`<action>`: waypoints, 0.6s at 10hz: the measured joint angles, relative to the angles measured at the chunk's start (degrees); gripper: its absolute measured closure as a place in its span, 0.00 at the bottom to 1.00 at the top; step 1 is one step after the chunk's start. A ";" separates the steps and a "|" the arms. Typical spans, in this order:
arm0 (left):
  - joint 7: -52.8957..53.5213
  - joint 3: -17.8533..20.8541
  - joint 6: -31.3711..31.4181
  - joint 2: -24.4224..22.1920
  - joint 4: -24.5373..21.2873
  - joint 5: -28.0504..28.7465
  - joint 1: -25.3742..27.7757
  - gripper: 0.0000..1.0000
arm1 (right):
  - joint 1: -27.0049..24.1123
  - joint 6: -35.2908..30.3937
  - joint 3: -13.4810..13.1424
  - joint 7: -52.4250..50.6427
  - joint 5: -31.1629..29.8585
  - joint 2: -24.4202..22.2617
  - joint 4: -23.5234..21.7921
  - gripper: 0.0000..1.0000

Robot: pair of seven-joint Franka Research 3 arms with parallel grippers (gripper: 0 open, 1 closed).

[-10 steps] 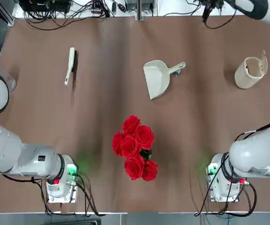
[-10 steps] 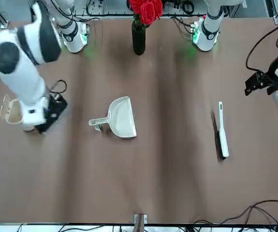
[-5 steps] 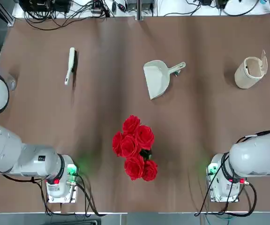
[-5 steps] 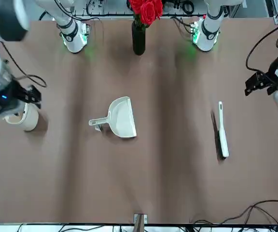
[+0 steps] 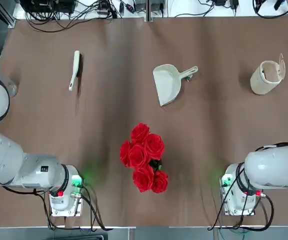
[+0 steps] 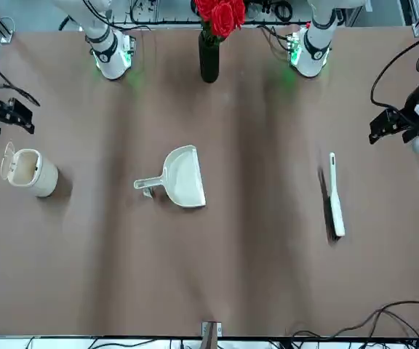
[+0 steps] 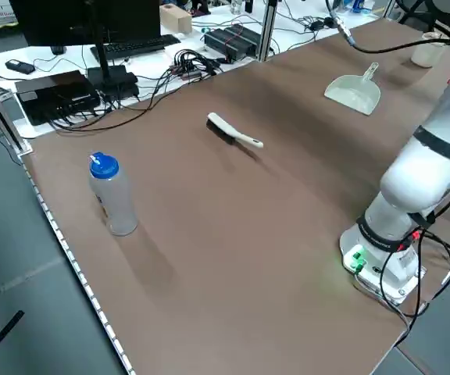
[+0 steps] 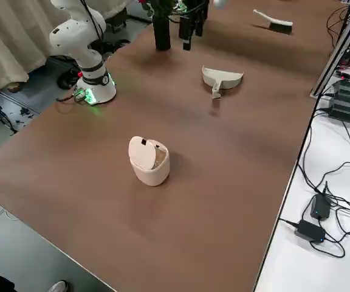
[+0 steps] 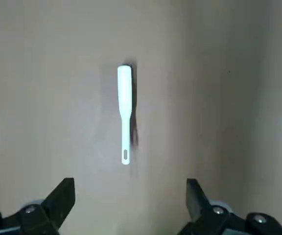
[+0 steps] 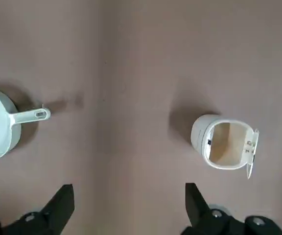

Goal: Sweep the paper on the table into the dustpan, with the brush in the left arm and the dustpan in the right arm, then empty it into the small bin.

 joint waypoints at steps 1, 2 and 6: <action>0.00 0.00 0.00 0.00 0.00 0.00 0.00 0.00 | -0.16 0.29 0.00 0.21 0.23 0.00 -0.54 0.00; 0.00 0.00 0.00 0.00 0.00 0.00 0.00 0.00 | -0.50 0.53 -0.01 0.40 0.54 0.00 -0.76 0.00; 0.00 0.01 0.02 0.00 0.00 0.00 0.01 0.00 | -2.05 1.48 -0.07 0.45 1.01 -0.01 -0.77 0.00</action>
